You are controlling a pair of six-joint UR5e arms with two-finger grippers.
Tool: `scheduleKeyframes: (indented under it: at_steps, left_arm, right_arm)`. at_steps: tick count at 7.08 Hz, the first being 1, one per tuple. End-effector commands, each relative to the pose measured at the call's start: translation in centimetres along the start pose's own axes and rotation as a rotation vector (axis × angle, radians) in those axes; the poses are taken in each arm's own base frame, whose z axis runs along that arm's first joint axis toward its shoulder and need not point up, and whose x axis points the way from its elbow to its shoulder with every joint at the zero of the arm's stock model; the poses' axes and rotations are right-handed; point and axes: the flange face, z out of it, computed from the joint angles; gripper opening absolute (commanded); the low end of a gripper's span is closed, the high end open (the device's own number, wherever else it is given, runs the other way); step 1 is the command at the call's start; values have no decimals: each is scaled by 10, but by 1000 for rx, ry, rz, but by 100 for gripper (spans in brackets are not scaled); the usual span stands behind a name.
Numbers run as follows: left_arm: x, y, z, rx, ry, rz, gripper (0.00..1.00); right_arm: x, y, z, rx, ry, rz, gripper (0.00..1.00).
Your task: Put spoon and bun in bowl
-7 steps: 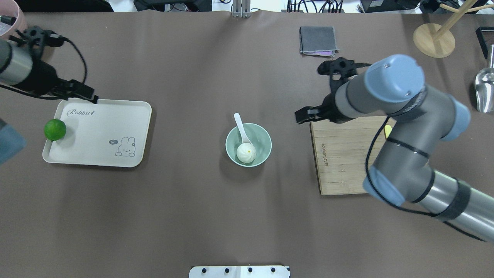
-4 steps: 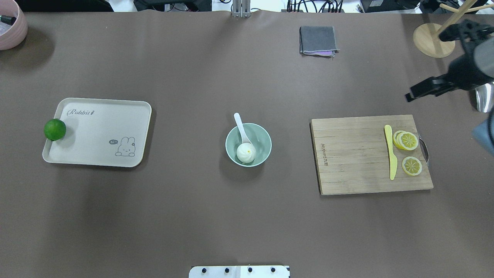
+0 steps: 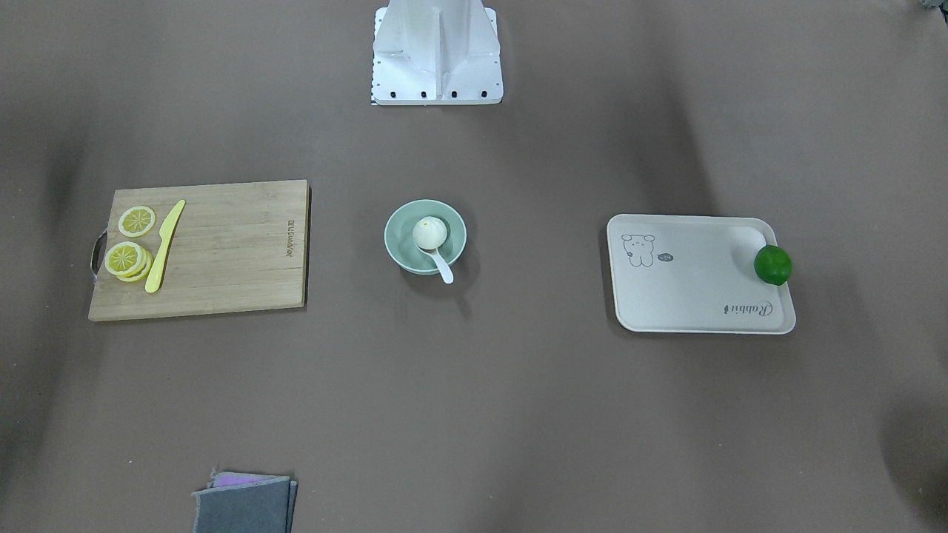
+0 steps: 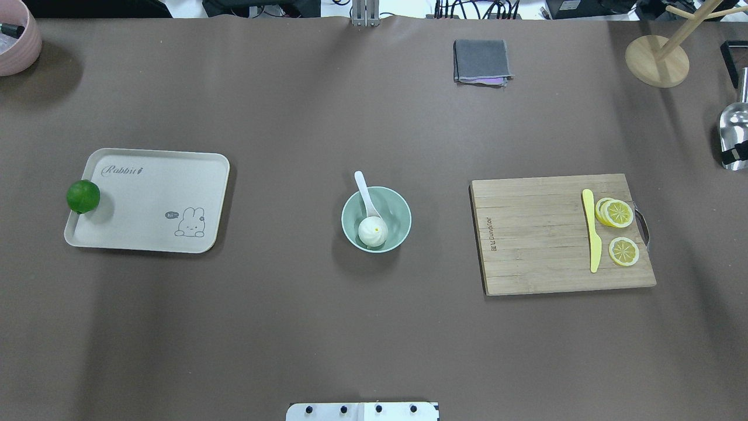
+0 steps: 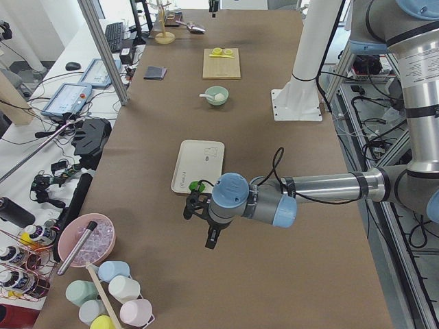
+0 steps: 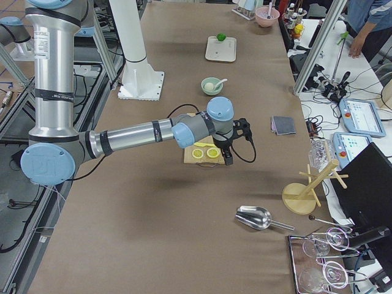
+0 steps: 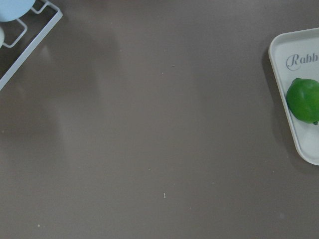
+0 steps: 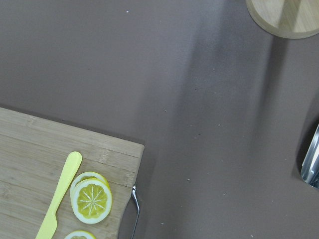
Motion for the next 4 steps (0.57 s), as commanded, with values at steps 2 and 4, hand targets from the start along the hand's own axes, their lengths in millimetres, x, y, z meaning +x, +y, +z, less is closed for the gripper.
scheduleKeyframes:
  at_steps: [2, 4]
  left_arm:
    - [-8, 3, 0, -56, -8, -80, 98]
    - [-4, 7, -5, -55, -12, -80, 98]
  right_arm:
    - [4, 7, 8, -13, 18, 3, 100]
    - [10, 9, 9, -16, 39, 14, 100]
